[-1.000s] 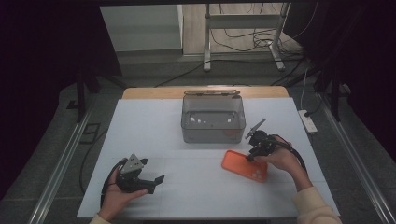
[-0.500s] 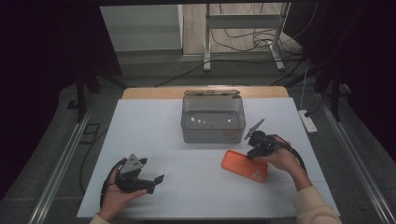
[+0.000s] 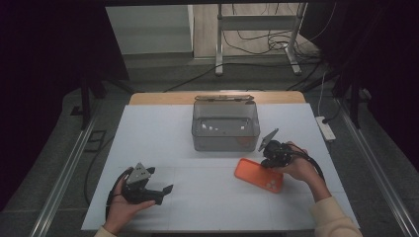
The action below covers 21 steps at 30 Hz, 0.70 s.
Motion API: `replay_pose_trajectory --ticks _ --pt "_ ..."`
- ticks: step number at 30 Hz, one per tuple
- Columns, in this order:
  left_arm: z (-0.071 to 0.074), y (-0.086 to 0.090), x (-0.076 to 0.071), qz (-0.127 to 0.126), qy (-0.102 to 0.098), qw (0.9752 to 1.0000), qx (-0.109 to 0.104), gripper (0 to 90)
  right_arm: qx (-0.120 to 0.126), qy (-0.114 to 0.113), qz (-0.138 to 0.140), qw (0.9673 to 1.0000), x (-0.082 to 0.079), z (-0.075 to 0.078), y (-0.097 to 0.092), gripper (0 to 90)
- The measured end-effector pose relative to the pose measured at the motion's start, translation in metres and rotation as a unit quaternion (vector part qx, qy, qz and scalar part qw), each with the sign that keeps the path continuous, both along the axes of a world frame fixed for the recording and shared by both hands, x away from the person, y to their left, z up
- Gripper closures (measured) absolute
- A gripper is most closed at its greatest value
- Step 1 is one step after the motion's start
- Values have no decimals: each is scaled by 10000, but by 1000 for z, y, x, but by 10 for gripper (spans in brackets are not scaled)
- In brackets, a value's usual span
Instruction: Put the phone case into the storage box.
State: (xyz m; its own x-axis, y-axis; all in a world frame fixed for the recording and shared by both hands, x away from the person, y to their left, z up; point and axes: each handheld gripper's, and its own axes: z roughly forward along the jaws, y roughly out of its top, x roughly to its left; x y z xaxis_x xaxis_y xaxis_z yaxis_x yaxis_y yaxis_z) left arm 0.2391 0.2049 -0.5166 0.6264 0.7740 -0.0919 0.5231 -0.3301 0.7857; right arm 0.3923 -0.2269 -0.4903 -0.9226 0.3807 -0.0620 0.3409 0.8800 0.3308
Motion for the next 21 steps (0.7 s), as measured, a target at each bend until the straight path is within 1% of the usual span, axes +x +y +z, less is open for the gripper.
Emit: replay_pose_trajectory --ticks 9,11,16,17,19,21 --pt "0 1 0 3 -8 10000 -3 78 -59 -94 166 9998 -2 0 1 882" --pt "0 1 0 6 -6 10000 0 78 -83 -144 214 9996 -2 0 1 882" --pt "0 1 0 3 -4 10000 5 80 -87 -175 261 9995 -3 1 1 883" --pt "0 1 0 4 -1 10000 6 80 -114 -211 262 9994 -3 1 1 884" --pt "0 1 0 4 -1 10000 6 80 -71 -162 268 9995 -3 1 1 884" --pt "0 1 0 9 -5 10000 -5 80 -99 -190 269 9994 -3 1 1 885"
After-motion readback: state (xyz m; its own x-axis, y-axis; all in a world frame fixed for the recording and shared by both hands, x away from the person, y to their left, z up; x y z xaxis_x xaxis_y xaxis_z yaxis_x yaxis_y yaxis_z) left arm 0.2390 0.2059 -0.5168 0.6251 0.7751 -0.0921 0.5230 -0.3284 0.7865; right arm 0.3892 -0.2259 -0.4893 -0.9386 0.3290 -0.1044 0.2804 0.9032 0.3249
